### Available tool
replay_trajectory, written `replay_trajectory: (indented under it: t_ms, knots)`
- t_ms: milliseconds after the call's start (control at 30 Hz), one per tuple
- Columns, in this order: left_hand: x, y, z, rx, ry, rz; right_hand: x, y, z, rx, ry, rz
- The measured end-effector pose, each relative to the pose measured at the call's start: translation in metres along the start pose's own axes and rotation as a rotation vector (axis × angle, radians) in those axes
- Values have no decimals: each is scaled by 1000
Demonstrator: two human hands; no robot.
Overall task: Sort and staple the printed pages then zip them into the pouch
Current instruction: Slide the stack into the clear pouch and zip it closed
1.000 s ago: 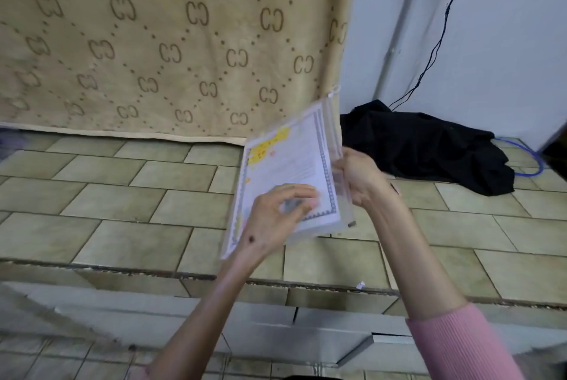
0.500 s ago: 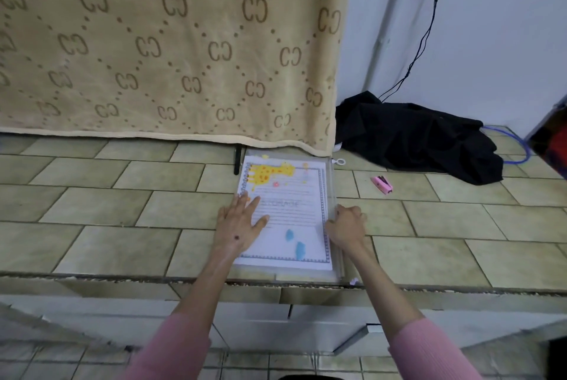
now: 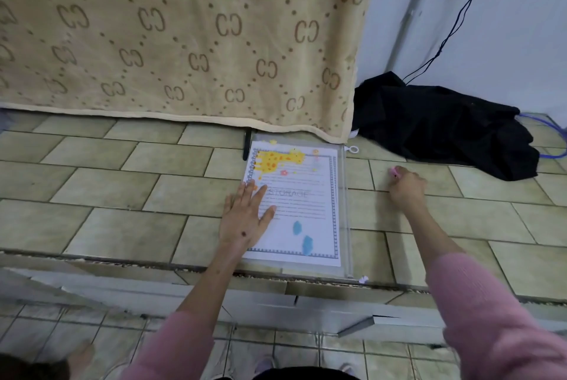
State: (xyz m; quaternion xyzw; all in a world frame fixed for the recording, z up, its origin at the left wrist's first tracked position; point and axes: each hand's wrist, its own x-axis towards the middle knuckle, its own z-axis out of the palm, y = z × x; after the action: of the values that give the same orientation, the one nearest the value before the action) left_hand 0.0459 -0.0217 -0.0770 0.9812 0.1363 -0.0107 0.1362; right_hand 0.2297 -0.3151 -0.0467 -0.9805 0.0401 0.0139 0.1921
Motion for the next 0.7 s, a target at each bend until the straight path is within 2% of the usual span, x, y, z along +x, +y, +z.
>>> replay_trajectory:
  t_ms: [100, 200, 333, 467, 567, 700]
  knots:
    - [1, 0, 2, 10, 7, -4, -1, 6, 6, 57, 102, -26]
    - [1, 2, 4, 18, 23, -10, -24, -13, 11, 323, 172, -7]
    - [0, 9, 4, 15, 18, -28, -65, -68, 24, 611, 138, -127]
    - [0, 11, 2, 24, 3, -32, -90, -110, 39, 592, 78, -317]
    - [-1, 11, 2, 18, 5, -27, -98, -117, 58, 577, -9, -320]
    - [0, 9, 3, 13, 16, -24, -103, -111, 66, 580, -24, -298]
